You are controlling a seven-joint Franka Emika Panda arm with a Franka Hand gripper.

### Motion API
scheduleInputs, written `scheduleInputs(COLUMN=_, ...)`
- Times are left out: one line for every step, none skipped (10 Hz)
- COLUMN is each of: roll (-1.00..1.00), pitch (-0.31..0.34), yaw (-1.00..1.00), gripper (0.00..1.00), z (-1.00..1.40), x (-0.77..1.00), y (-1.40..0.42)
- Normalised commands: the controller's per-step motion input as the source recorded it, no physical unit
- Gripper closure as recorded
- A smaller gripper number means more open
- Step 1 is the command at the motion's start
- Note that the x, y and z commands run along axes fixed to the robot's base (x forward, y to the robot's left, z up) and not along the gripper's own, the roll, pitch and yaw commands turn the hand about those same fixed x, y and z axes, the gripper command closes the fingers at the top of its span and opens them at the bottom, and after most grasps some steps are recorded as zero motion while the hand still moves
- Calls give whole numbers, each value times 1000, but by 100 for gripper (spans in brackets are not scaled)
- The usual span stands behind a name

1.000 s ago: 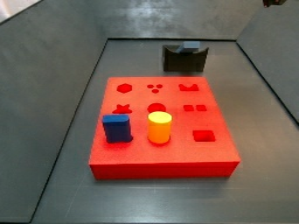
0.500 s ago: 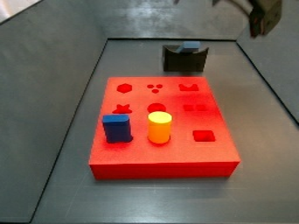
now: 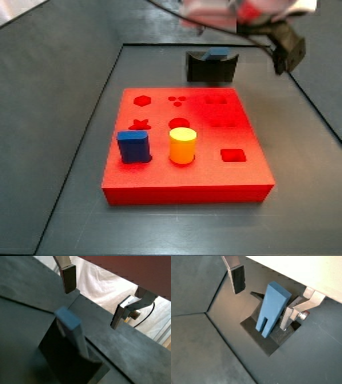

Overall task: Pick up the double-square object. Move up. Place the double-square object on the fixture. Regrasp the double-square object. Move to above the board. Insert the double-square object.
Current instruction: Regrasp the double-square object, then move to above the board.

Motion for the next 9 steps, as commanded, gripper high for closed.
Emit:
scheduleInputs(roll=69, pitch=-81, yaw=-64, gripper=0, z=-1000, x=87, y=25)
scheduleInputs(roll=69, pitch=-56, yaw=-70, gripper=0, z=-831, x=78, y=16)
scheduleInputs(roll=66, pitch=-23, yaw=-65, gripper=0, z=-609, x=69, y=7)
scheduleInputs(roll=65, pitch=-1, yaw=-52, gripper=0, z=-450, x=70, y=5)
scheduleInputs(roll=65, pitch=22, yaw=-33, gripper=0, z=-240, x=77, y=1)
scheduleInputs(roll=0, pitch=0, yaw=0, gripper=100, z=0, x=0, y=0)
scheduleInputs(roll=-268, pitch=-317, yaw=125, gripper=100, z=1000, x=-243, y=-96)
scheduleInputs(roll=-268, pitch=-317, yaw=122, gripper=100, z=1000, x=-245, y=-96)
scheduleInputs(roll=-215, pitch=-337, yaw=46, gripper=100, z=1000, x=-244, y=-80)
